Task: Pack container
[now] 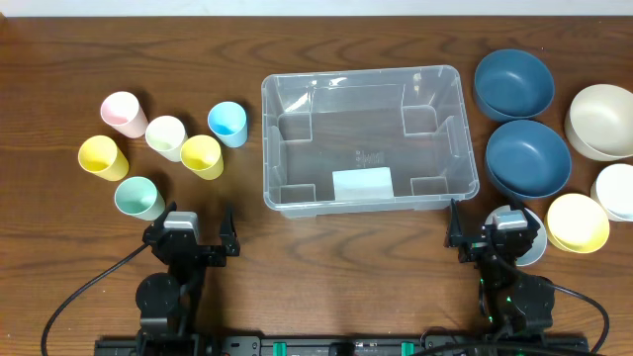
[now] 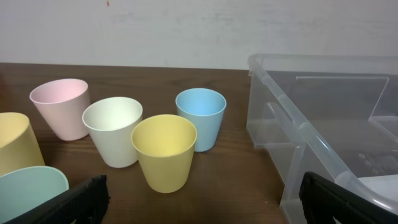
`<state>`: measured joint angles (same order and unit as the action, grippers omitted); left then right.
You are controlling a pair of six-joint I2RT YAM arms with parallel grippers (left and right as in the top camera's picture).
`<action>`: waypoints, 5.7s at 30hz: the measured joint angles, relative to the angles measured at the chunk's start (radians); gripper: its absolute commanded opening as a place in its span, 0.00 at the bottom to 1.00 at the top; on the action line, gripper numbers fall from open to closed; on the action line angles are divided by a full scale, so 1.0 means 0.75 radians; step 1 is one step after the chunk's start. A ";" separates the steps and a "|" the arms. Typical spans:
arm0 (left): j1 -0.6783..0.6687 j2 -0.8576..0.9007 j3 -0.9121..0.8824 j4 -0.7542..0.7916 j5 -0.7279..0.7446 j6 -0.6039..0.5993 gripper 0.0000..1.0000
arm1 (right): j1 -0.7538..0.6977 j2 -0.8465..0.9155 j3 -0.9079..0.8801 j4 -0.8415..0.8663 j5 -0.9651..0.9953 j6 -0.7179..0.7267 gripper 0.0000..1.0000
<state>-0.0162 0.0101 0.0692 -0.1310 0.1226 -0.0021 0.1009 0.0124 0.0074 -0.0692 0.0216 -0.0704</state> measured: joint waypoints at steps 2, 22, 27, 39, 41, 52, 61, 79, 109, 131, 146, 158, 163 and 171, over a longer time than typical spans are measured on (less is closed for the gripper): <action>0.000 0.000 0.000 0.000 0.000 0.000 0.98 | 0.000 0.000 0.000 0.000 0.000 0.000 0.99; 0.000 0.000 0.000 0.000 0.000 0.000 0.98 | 0.000 0.000 0.000 0.000 0.000 -0.001 0.99; 0.000 0.000 0.000 0.000 0.000 0.000 0.98 | 0.000 0.000 0.000 0.000 0.000 0.000 0.99; 0.000 0.000 0.000 0.000 0.000 0.000 0.98 | 0.000 0.001 0.000 0.022 0.001 0.000 0.99; 0.000 0.000 0.000 0.000 0.000 0.000 0.98 | 0.000 0.001 0.000 0.064 0.000 0.000 0.99; 0.000 0.000 0.000 -0.001 0.000 0.000 0.98 | 0.000 0.000 0.000 0.095 -0.053 0.032 0.99; 0.000 0.000 0.000 0.000 0.000 0.000 0.98 | 0.000 0.018 0.164 -0.102 -0.133 0.153 0.99; -0.001 0.000 -0.001 0.000 -0.004 0.000 0.98 | -0.003 1.066 1.240 -0.999 -0.090 0.149 0.99; -0.001 0.000 -0.001 0.001 -0.004 0.000 0.98 | -0.367 1.843 1.436 -1.147 -0.071 0.474 0.65; -0.001 0.000 -0.001 0.001 -0.004 -0.001 0.98 | -0.327 1.982 1.436 -1.038 -0.168 0.469 0.70; -0.001 0.000 -0.001 0.000 -0.004 0.000 0.98 | -0.259 1.982 1.436 -1.011 -0.179 0.520 0.99; -0.001 0.000 -0.001 0.001 -0.004 0.000 0.98 | -0.352 1.982 1.450 -0.823 -0.192 0.391 0.99; -0.001 0.000 -0.001 0.001 -0.004 0.000 0.98 | -0.379 1.982 1.452 -0.685 -0.188 0.340 0.84; -0.001 0.000 -0.001 0.000 -0.004 0.000 0.98 | -0.384 1.982 1.467 -0.737 -0.112 0.307 0.80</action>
<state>-0.0170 0.0101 0.0689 -0.1310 0.1196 -0.0021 -0.1867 1.4990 1.1080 -0.6220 -0.0624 0.1596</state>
